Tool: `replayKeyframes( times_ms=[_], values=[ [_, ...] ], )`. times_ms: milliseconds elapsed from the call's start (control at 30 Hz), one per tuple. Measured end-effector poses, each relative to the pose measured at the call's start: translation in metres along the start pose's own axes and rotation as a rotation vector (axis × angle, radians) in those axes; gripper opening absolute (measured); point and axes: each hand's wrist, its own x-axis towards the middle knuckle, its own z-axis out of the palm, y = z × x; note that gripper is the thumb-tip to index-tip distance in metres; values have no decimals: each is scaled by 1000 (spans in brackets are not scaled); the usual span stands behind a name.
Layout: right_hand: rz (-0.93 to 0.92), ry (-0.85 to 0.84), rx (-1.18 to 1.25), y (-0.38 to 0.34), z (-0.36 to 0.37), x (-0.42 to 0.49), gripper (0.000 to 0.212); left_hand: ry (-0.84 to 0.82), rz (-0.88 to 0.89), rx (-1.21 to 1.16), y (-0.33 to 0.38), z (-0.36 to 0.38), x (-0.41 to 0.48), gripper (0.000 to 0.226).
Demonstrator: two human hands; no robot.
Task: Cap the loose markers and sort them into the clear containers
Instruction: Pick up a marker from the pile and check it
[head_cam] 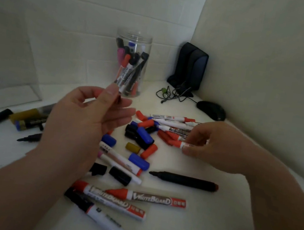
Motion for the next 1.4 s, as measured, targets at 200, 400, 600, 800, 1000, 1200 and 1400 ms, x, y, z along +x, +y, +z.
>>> replayKeyframes(
  times_ms=[200,400,600,800,1000,1200,1400],
  values=[
    [63,-110,-128,-6,9,8,14,-50,-46,62,-2,4,-4,31],
    [25,-2,-103,-6,8,9,16,-38,-96,78,-1,3,-4,31],
    [55,60,-182,2,17,20,13,-42,-184,26,-3,3,-2,33],
    [25,126,-181,-1,16,20,11,-86,-250,14,-5,4,-3,35],
    [-339,198,363,-35,6,-17,12,-115,-261,-64,-1,6,-7,30],
    [-463,189,226,-52,5,-32,25,-165,-285,-146,2,3,-7,33],
    [-444,212,208,-48,8,-28,31,-207,-293,-126,2,6,-11,30]
  ],
)
